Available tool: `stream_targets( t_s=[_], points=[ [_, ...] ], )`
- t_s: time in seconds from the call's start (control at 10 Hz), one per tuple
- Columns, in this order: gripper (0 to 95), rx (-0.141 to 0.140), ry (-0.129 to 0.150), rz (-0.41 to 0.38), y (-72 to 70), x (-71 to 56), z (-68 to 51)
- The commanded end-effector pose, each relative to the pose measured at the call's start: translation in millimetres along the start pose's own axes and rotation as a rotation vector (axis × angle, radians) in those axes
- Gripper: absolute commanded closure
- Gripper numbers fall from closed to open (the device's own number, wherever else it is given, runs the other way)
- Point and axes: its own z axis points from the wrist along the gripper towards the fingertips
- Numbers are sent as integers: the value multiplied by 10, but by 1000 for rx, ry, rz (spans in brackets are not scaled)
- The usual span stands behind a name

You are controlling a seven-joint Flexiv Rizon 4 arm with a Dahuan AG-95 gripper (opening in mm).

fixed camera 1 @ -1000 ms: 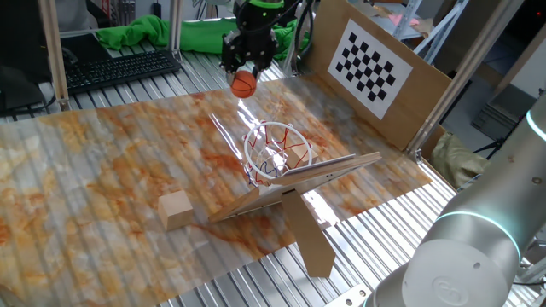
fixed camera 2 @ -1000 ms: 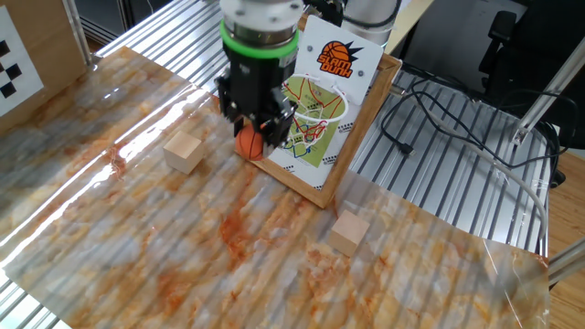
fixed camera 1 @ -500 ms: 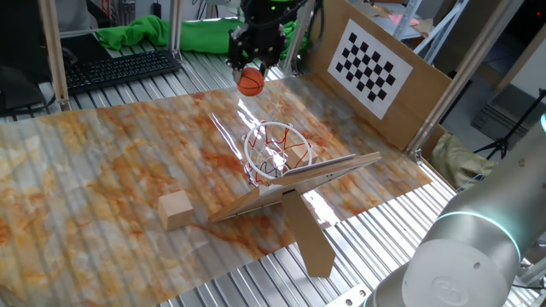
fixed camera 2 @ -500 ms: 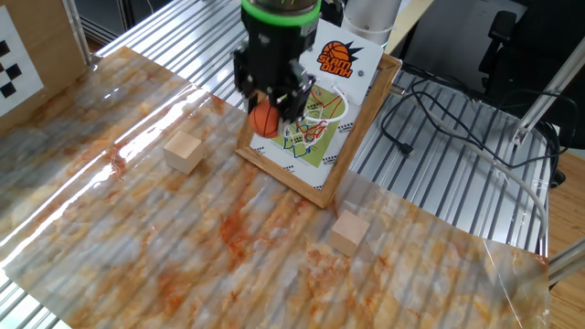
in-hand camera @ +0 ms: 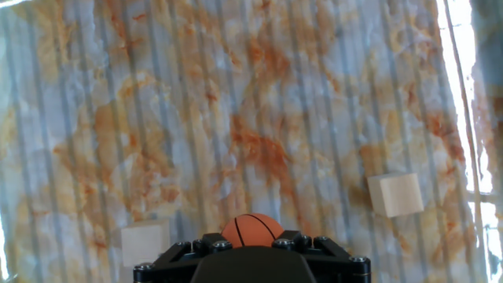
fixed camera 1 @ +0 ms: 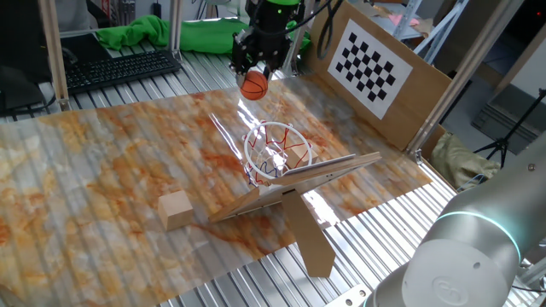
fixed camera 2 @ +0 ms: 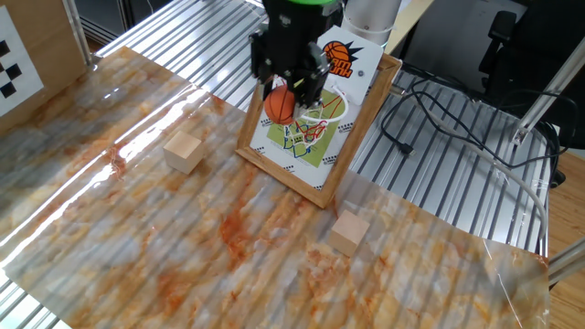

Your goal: Grab a basketball, release it and shoot it into the basket

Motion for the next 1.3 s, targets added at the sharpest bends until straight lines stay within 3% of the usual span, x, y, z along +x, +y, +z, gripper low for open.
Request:
stream_targets(
  t_s=[0.1,0.4,0.5,0.7,0.9,1.1,1.3],
  points=[
    [950,-5,-4,-5,-33,17,9],
    [950,-11,0,14,-33,17,9],
    [950,0,2,20,-33,17,9],
    [950,-14,19,37,-33,17,9],
    [950,34,28,60,-33,17,9],
    [950,43,80,88,-33,17,9],
    [950,46,83,89,-33,17,9]
  ],
)
